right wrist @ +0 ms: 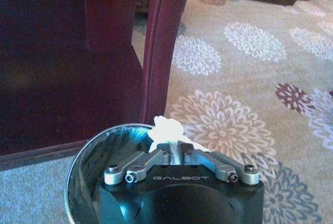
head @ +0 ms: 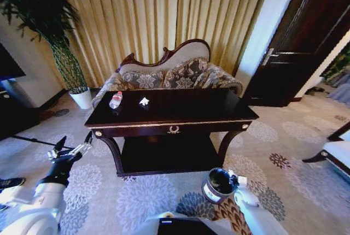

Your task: Move to the front of the table and place the trash on the table into the trash bin.

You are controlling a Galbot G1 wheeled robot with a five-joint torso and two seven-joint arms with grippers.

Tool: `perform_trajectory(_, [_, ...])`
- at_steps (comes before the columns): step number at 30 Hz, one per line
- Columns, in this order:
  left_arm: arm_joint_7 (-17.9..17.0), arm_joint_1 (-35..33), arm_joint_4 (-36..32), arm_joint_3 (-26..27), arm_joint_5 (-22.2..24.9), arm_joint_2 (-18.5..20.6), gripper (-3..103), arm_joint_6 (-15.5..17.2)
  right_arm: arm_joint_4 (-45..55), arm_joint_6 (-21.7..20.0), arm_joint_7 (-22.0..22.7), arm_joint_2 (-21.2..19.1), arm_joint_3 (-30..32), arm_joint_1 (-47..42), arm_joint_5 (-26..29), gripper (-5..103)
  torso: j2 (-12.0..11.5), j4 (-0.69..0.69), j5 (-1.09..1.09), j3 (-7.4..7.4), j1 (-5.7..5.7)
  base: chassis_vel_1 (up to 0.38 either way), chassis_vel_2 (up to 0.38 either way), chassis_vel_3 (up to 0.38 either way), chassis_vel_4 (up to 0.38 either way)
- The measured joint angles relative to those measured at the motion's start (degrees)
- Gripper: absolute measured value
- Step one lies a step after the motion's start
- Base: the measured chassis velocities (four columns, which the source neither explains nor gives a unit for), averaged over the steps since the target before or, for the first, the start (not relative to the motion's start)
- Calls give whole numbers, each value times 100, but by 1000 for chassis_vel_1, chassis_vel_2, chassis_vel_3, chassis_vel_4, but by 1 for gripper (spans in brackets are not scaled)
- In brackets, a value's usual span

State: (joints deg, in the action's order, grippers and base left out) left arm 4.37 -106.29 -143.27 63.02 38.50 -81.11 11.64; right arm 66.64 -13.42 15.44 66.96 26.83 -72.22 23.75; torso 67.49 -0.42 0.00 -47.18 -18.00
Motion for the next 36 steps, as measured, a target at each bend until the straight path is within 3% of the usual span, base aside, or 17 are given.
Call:
perform_trajectory(3, [16, 18, 0, 57, 46, 16, 100, -22, 9, -44, 30, 35, 0, -8, -97, 25, 0, -1, 0, 0, 0, 0, 0, 0, 0])
perform_trajectory(4, [16, 18, 0, 57, 46, 16, 100, -22, 9, -44, 30, 35, 0, -8, -97, 25, 0, -1, 0, 0, 0, 0, 0, 0, 0])
perform_trajectory(9, [14, 120, 0, 52, 57, -12, 100, -22, 28, -50, 33, 23, 16, -13, -124, 46, 0, -1, -1, 0, 0, 0, 0, 0, 0])
perform_trajectory(11, [14, 120, 0, 50, 56, -11, 100, -21, 28, -50, 33, 18, 18, -13, -124, 46, 0, -1, -1, 0, 0, 0, 0, 0, 0])
perform_trajectory(12, [14, 117, 0, 48, 57, -11, 100, -21, 38, -51, 33, 11, 24, -18, -124, 57, 0, -1, 0, 0, 0, 0, 0, 0, 0])
perform_trajectory(15, [14, 109, 2, 51, 57, -6, 100, -21, 57, -51, 33, 5, 33, -25, -123, 62, 0, -1, 0, 0, 0, 0, 0, 0, 0])
perform_trajectory(18, [14, 100, 13, 62, 57, -8, 100, -21, 76, -51, 33, -6, 43, -40, -114, 80, 0, -1, -1, 0, 0, 0, 0, 0, 0])
perform_trajectory(20, [14, 99, 14, 63, 57, -8, 100, -21, 83, -51, 33, -9, 43, -46, -111, 80, 0, -1, 0, 0, 1, 0, 0, 0, 0])
perform_trajectory(23, [16, 86, 34, 109, 76, -2, 100, -21, 148, -55, 33, -49, 55, -103, -91, 95, 0, -1, 0, 0, 1, 0, 0, 0, 0])
perform_trajectory(28, [19, 81, 62, 136, 99, 3, 100, -22, 472, -63, 16, -84, 120, -260, 84, 100, 0, -1, 1, 0, 1, 0, 0, 0, 0])
perform_trajectory(32, [23, 84, 68, 129, 101, 3, 100, -24, 1970, 147, -139, -172, 368, -777, 535, 100, 0, -1, 1, 0, 1, 0, 0, 0, 0])
perform_trajectory(33, [23, 84, 68, 129, 101, 3, 100, -24, 1970, 147, -139, -172, 368, -777, 535, 100, 0, -1, 1, 0, 1, 0, 0, 0, 0])
perform_trajectory(35, [25, 90, 63, 125, 101, 4, 100, -24, 3014, 194, -141, -256, 539, -1048, 894, 100, 0, -1, -2, 0, 1, 0, 0, 0, 0])
perform_trajectory(36, [25, 90, 63, 125, 101, 4, 100, -24, 3014, 194, -141, -256, 539, -1048, 894, 100, 0, -1, -2, 0, 1, 0, 0, 0, 0])
